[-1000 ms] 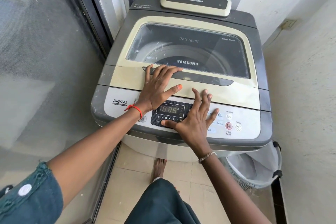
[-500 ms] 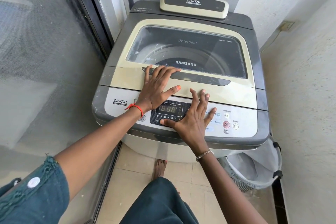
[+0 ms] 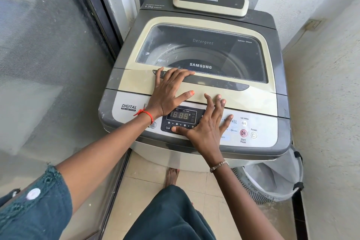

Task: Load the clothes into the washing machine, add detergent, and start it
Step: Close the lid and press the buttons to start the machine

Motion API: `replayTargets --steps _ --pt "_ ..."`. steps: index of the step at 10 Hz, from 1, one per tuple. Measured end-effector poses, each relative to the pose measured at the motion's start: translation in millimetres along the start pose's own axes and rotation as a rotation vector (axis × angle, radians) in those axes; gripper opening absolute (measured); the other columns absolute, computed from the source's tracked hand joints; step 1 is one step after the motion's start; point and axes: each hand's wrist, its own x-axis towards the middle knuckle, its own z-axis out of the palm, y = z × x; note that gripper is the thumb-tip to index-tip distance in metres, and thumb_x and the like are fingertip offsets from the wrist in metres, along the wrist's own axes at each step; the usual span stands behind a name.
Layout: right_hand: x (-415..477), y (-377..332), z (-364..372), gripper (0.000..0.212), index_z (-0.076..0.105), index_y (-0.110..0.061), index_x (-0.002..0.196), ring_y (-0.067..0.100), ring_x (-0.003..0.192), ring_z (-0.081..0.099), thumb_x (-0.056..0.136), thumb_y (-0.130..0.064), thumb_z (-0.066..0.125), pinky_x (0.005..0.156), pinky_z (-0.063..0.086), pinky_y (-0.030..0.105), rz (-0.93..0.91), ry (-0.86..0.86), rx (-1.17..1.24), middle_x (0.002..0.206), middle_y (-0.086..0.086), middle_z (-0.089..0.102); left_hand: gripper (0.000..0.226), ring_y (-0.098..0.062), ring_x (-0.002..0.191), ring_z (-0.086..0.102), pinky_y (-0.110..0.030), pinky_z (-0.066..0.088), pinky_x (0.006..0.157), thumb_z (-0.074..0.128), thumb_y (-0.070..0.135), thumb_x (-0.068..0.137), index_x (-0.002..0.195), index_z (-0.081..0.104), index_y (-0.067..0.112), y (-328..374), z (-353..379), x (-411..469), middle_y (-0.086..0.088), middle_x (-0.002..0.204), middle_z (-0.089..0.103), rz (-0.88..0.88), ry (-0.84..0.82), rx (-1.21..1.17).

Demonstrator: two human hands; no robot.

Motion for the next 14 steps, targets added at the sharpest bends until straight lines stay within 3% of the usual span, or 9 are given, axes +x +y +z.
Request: replayTargets --steps 3,5,6,7,8,10,11,12,14 --pt "0 -1 -1 0.114 0.013 -0.024 0.144 0.016 0.142 -0.02 0.056 -0.059 0.076 0.109 -0.022 0.047 -0.004 0.001 -0.003 0.157 0.003 -0.008 0.062 -0.015 0.127 0.038 -0.05 0.009 0.111 0.032 0.059 0.081 0.131 0.047 0.026 2 -1 -1 0.008 0.128 0.051 -0.006 -0.01 0.016" --pt "-1 -2 0 0.113 0.014 -0.024 0.144 0.016 0.143 -0.017 0.056 -0.057 0.077 0.11 -0.021 0.046 -0.008 0.005 0.022 0.157 0.004 -0.005 0.061 -0.015 0.139 0.029 -0.048 0.001 0.115 0.031 0.047 0.087 0.137 0.045 0.014 6 -6 -2 0.0 0.142 0.046 0.07 -0.032 -0.123" --pt "-3 -3 -4 0.108 0.015 -0.018 0.144 0.015 0.145 -0.001 0.062 -0.046 0.079 0.116 -0.01 0.046 -0.079 0.007 0.104 0.156 0.004 0.007 0.055 -0.016 0.139 0.029 -0.038 0.014 0.118 0.037 0.031 0.09 0.136 0.042 0.002 12 -6 -15 -0.01 0.143 0.042 0.187 -0.16 -0.363" --pt "3 -2 -9 0.094 0.023 0.0 0.14 0.023 0.139 0.022 0.069 -0.026 0.079 0.116 0.02 0.041 -0.242 -0.001 0.337 0.147 0.016 0.027 0.052 -0.009 0.133 0.039 -0.026 0.026 0.114 0.039 0.026 0.09 0.134 0.041 -0.001 20 -4 -27 -0.013 0.139 0.045 0.062 -0.219 -0.594" --pt "7 4 -6 0.083 0.031 0.009 0.134 0.027 0.138 0.024 0.073 -0.027 0.075 0.115 0.023 0.038 -0.308 0.001 0.303 0.144 0.024 0.03 0.05 -0.02 0.132 0.043 -0.03 0.029 0.113 0.033 0.023 0.092 0.131 0.045 -0.007 24 -5 -28 -0.018 0.136 0.049 -0.09 -0.219 -0.724" --pt "6 4 0 0.091 0.029 0.016 0.132 0.026 0.136 0.024 0.071 -0.028 0.079 0.116 0.02 0.026 -0.277 0.052 0.279 0.142 0.028 0.031 0.047 -0.018 0.13 0.045 -0.031 0.029 0.113 0.024 0.019 0.095 0.125 0.052 -0.005 19 0 -26 -0.009 0.13 0.052 -0.109 -0.198 -0.744" --pt "5 1 4 0.092 0.029 0.017 0.132 0.028 0.135 0.024 0.072 -0.035 0.076 0.116 0.021 0.027 -0.254 0.063 0.233 0.142 0.03 0.031 0.044 -0.018 0.129 0.047 -0.032 0.03 0.112 0.025 0.015 0.095 0.124 0.052 -0.004 16 4 -24 -0.007 0.129 0.051 -0.074 -0.18 -0.715" --pt "6 0 7 0.091 0.03 0.019 0.13 0.032 0.134 0.026 0.073 -0.037 0.073 0.114 0.027 0.038 -0.245 0.076 0.212 0.14 0.033 0.031 0.041 -0.019 0.127 0.048 -0.033 0.032 0.111 0.025 0.011 0.095 0.124 0.05 -0.004 13 4 -23 -0.007 0.129 0.049 -0.029 -0.162 -0.697" --pt "6 1 8 0.087 0.033 0.02 0.125 0.034 0.131 0.029 0.073 -0.037 0.073 0.114 0.028 0.034 -0.249 0.112 0.193 0.135 0.037 0.035 0.041 -0.024 0.126 0.049 -0.036 0.034 0.11 0.026 0.008 0.094 0.122 0.05 -0.008 13 4 -23 -0.008 0.127 0.048 0.004 -0.154 -0.668"
